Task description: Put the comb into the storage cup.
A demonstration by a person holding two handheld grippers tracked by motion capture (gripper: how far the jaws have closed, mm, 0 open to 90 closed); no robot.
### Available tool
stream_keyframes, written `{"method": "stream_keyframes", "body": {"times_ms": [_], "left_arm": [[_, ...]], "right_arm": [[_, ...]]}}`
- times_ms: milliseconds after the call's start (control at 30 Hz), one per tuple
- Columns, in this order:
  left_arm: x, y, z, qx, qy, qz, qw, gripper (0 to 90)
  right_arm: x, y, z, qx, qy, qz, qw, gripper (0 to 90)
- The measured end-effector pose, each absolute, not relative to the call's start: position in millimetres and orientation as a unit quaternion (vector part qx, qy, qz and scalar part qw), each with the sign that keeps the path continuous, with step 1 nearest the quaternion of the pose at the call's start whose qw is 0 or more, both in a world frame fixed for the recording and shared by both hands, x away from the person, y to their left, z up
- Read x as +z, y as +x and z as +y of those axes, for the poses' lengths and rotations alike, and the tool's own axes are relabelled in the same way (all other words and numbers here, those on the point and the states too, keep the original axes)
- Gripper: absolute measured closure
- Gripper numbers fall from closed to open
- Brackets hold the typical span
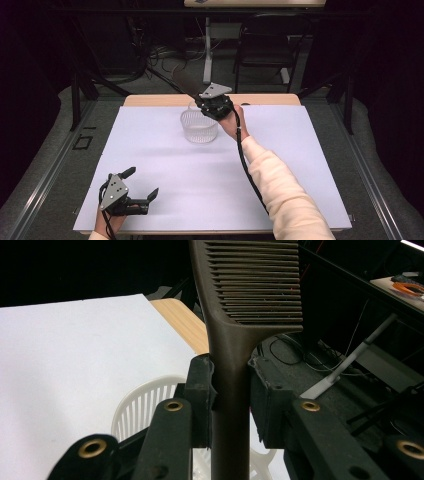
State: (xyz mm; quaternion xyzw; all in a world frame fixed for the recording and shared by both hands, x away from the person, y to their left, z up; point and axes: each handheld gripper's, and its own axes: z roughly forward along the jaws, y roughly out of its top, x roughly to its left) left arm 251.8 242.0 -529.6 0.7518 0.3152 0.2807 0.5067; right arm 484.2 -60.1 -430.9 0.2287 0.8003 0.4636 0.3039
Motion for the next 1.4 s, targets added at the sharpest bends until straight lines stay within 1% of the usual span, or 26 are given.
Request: {"method": "stream_keyframes", "body": {"times_ms": [467,1400], "left_arm": [[-529.5,251.7,242.2,0.282,0.752,0.315,0.506,0.0],[-529.5,251.4,242.7,0.282,0.751,0.316,0.507,0.0]], "right_arm": [[-432.6,485.2,-52.2,0.471,0.217,0.799,0.305,72.6],[-445.3,493.0,-37.9,0.470,0.200,0.810,0.286,72.5]]}}
